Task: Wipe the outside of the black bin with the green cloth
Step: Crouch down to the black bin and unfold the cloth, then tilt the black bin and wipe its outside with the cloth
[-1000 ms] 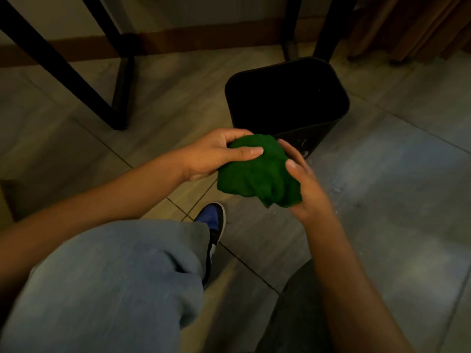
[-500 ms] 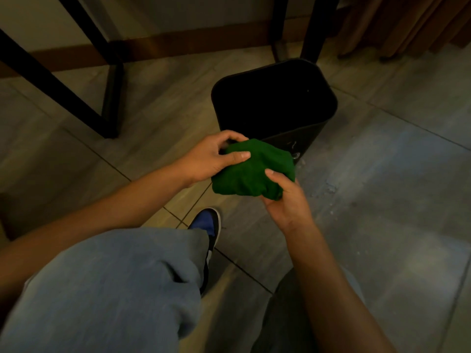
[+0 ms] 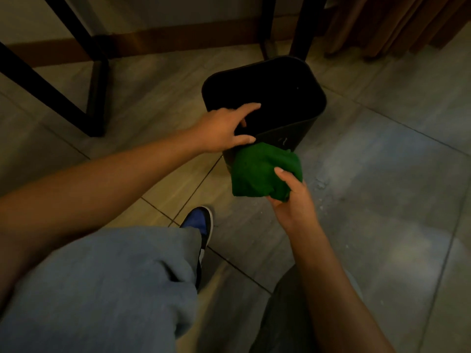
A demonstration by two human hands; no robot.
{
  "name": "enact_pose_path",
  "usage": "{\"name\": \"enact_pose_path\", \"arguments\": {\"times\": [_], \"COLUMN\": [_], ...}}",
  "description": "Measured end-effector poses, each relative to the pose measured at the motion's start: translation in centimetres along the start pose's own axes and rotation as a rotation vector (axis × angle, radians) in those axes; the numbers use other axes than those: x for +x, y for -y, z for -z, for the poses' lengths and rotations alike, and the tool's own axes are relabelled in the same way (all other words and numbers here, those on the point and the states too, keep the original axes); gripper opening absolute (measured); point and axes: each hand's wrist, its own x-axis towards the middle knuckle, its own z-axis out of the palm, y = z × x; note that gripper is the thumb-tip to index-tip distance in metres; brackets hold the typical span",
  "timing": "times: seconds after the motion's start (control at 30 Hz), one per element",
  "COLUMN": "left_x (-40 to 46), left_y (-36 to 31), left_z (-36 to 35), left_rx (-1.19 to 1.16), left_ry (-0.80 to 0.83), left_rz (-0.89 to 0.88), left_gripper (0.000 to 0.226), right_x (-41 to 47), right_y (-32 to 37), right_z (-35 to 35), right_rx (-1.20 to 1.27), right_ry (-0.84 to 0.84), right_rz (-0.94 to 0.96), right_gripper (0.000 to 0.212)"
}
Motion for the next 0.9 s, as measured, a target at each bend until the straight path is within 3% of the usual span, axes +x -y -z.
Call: {"name": "enact_pose_path", "arguments": {"times": [0.2,0.47,0.6,0.67,0.77,0.9], "left_x": [0.2,-3.1,-6.2,-7.5,-9.2,-10.3], "left_y": [-0.2,0.0,0.5,0.9,1.7,1.1], "left_z": [-1.2,-1.1,-0.2,-0.4,-1.0,-2.3], "left_rx": [0.190,0.154,-0.057,-0.300,-0.696,-0.820], "left_ry": [0.095,-0.030,-0.138,-0.155,-0.177,-0.215], "left_rz": [-0.131,-0.081,-0.015,0.092,0.243,0.328], "left_gripper": [0.073,0.057,0.057,0.057,0.052,0.047], "right_x": [-0.3,-0.9,-1.0,-0.9,-0.7,0.6], "right_y": [-0.3,-0.4,0.3,1.6,3.8,6.0], "right_z": [0.2,-0.1,0.1,0.3,-0.1,-1.2], "right_rx": [0.006,-0.056,-0.115,-0.176,-0.362,-0.719], "right_ry": [-0.060,-0.086,-0.092,-0.133,-0.167,-0.159], "right_rz": [-0.001,0.020,0.080,0.177,0.366,0.571], "right_gripper": [0.057,0.047,0.045,0.035,0.027,0.023]}}
